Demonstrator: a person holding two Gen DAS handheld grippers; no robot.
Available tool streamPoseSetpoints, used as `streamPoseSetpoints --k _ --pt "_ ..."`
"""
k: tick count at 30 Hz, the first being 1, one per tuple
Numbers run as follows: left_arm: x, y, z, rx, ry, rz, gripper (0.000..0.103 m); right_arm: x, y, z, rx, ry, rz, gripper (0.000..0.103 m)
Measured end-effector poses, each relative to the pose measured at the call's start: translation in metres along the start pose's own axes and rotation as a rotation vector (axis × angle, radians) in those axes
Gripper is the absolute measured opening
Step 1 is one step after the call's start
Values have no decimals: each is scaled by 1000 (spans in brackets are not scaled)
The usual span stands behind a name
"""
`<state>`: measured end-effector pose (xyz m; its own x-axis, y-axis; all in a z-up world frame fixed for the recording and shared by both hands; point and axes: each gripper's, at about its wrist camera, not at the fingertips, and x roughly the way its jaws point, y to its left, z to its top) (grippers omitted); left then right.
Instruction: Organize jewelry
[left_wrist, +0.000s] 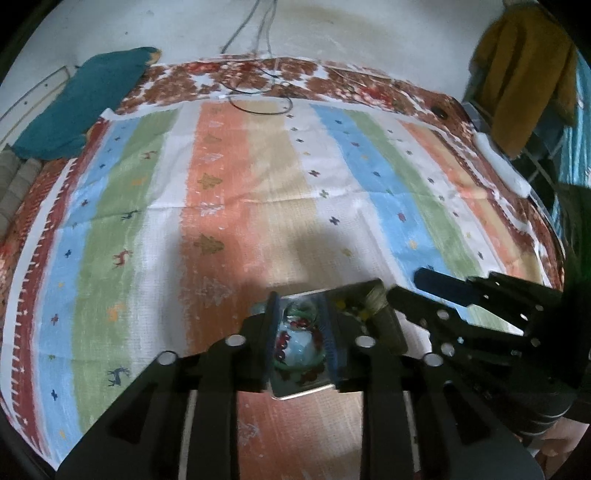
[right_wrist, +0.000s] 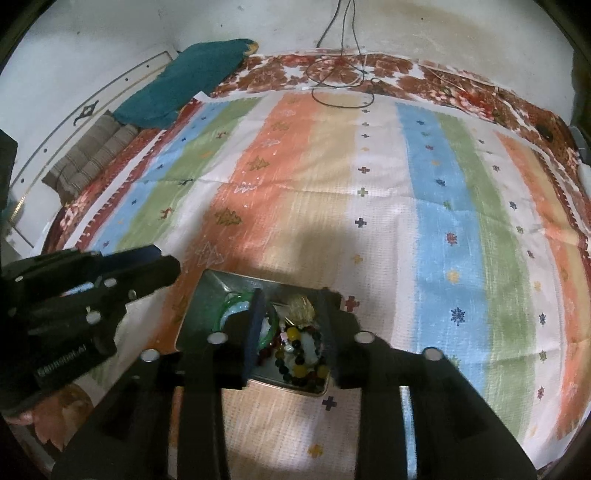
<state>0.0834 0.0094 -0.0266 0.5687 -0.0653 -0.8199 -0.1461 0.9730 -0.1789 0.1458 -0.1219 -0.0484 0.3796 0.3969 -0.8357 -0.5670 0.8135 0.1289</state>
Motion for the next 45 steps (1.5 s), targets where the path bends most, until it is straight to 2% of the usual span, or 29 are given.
streamPoseSetpoints --k 6,15,18,21,34,36,38,41,45 --pt "-2 5 2 -22 -2 -13 31 -2 -3 -2 17 4 1 33" --pt "-16 5 -10 -15 -23 -16 43 -24 -6 -13 19 -31 3 46" --pt "-18 3 -14 4 -24 -10 50 -30 -3 -18 -16 -48 -28 51" --pt "-23 2 -20 11 -27 -17 54 -36 -4 -23 -14 -52 7 53" --pt "-51 -2 -50 54 -73 -40 66 -63 -8 -43 -39 -99 26 64" --pt "-53 -3 -53 60 -78 -42 70 -68 -8 -47 -41 -109 15 72" --pt "-56 -4 -56 64 -86 -47 76 -73 -8 -51 -44 -123 5 74" --pt "-61 -6 -61 76 -105 -40 87 -78 -9 -53 -41 -143 5 82" --pt "-66 -11 -68 97 -119 -33 93 -81 -7 -55 -53 -158 5 87"
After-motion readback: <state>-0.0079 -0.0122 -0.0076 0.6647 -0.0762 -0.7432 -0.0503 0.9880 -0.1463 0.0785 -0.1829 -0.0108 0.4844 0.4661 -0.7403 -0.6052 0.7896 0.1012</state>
